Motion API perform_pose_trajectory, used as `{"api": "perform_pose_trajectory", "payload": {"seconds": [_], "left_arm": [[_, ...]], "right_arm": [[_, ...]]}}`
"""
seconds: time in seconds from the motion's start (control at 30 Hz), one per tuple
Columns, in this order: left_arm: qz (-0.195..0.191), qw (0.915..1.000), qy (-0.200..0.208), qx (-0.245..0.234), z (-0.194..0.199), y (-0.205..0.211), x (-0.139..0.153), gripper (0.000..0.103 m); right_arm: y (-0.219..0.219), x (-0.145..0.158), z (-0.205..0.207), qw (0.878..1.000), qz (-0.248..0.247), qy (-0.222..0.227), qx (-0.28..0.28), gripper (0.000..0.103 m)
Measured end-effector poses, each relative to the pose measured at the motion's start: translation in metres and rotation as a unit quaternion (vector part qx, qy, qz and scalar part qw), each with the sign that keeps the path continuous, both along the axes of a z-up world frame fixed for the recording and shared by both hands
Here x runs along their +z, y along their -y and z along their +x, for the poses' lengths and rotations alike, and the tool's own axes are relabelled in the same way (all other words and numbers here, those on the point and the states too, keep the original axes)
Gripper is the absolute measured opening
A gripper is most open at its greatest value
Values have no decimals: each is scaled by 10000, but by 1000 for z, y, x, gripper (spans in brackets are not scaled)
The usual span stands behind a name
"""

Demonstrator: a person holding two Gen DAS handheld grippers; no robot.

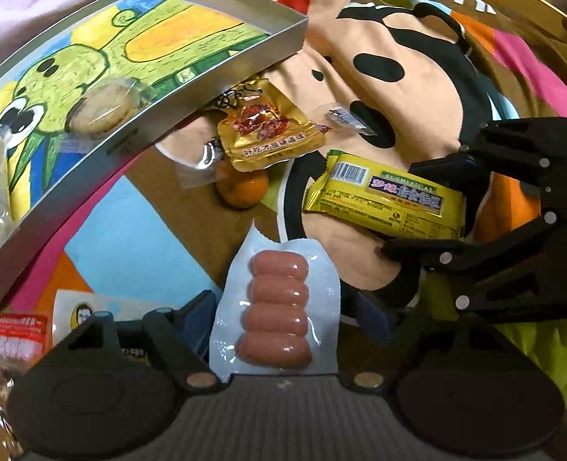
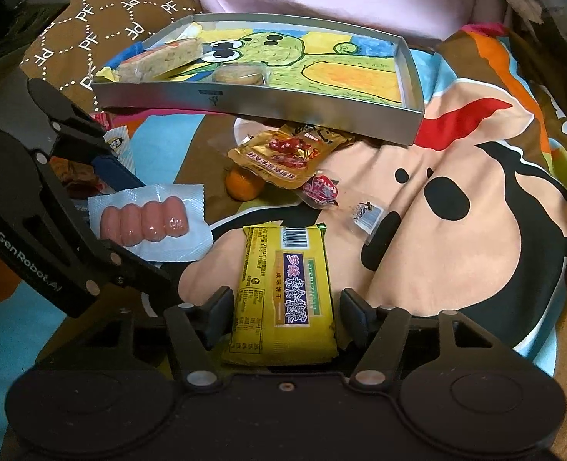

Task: Organize snacks
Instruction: 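Close the left tool on the sausage pack while the right tool grips the yellow wafer bar and lifts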

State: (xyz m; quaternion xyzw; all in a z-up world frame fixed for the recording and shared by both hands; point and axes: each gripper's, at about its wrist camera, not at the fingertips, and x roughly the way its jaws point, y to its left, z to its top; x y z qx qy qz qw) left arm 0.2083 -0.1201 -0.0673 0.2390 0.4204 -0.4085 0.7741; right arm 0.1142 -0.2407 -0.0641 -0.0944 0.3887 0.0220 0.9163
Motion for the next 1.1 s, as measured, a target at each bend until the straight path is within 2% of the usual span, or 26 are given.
{"api": "perform_pose_trajectory", "payload": {"seconds": [0.1, 0.2, 0.3, 0.4, 0.57, 0.7, 0.77, 0.87, 1.1], "left_arm": [[97, 9998, 71, 178, -2, 2, 2, 67], [139, 9993, 113, 333, -5, 3, 3, 65], [136, 9984, 164, 530, -9, 4, 4, 64], [69, 9962, 170, 856, -14, 2, 6, 64], [-154, 9892, 158, 1450, -27, -6, 8, 64], [-153, 9867, 237, 1598, -31, -6, 8, 64], [-175, 9848, 203, 1717, -32, -6, 10, 63], [-227, 9804, 125, 1952, -34, -9, 13, 61], [-261, 9737, 203, 2256, -45, -18, 21, 60]], "right_arm": [[-2, 0, 0, 10000, -40, -3, 7, 63], [-2, 0, -1, 10000, -65, 12, 23, 61], [-3, 1, -3, 10000, -59, 20, 53, 54], [-6, 2, -4, 9999, -126, 37, 86, 51], [-8, 2, -6, 9999, -123, 39, 114, 54], [-8, -1, -3, 9998, -136, 21, 111, 54], [-8, 0, -4, 9998, -149, 36, 124, 51], [-13, 1, -7, 9993, -308, 122, 178, 50], [-35, 4, -23, 9898, -1191, 524, 583, 50]]}}
